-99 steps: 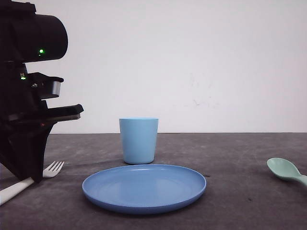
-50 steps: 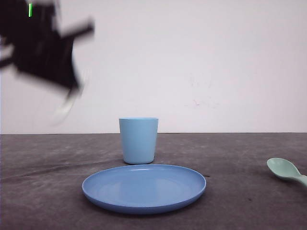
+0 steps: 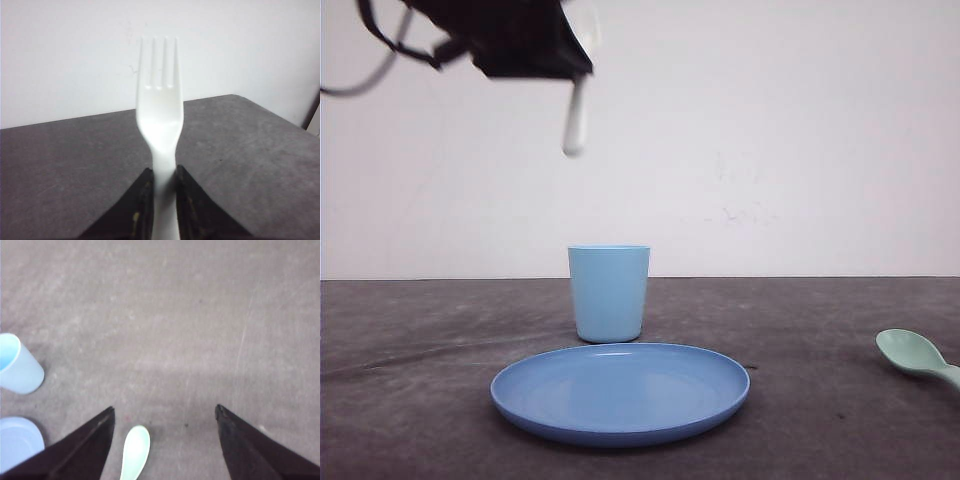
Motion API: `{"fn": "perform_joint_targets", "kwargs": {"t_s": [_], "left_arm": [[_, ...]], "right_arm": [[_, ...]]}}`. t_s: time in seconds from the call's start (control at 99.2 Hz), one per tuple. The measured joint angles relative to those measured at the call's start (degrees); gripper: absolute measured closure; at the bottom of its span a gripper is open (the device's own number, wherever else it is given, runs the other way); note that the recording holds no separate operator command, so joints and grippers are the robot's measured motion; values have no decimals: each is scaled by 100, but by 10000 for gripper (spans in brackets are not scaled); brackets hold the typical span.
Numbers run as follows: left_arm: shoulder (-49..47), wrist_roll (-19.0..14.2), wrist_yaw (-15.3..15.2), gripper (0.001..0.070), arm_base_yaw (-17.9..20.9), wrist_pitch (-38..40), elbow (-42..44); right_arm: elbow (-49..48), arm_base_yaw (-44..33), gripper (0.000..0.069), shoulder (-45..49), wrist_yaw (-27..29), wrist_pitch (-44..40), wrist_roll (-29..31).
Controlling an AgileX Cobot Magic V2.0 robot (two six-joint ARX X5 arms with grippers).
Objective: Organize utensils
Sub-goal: 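Lift the white fork with the left gripper and carry it over the cup, then open the left gripper to drop the fork into the cup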
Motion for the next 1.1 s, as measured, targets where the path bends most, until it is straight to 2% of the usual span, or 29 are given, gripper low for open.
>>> {"fn": "perform_joint_targets", "kwargs": {"t_s": [0.111,0.262,0.413,0.474,0.605,0.665,0.857,1.098], "left_arm": [[568,52,-2,671,0,337,0],[1174,44,-2,671,-9,424,-4],[1427,-136,-2,661,-11,385,-7],[1427,-197,-2,626,-13,369,-9],[1427,-236,-2,488,-35,378,-9],[1427,-238,-2,456,-42,361,-9],[1209,-302,0,436,-57,129,-15],[-17,-339,0,436,-72,-671,-15]], "right_arm": [[0,0,292,0,0,55,-2],[0,0,292,0,0,63,0],[0,0,292,0,0,66,-2],[0,0,292,2,0,57,-2],[0,0,292,0,0,13,0],[0,0,292,0,0,-22,20],[0,127,292,7,0,-212,205],[0,706,292,380,66,-1036,732]]}}
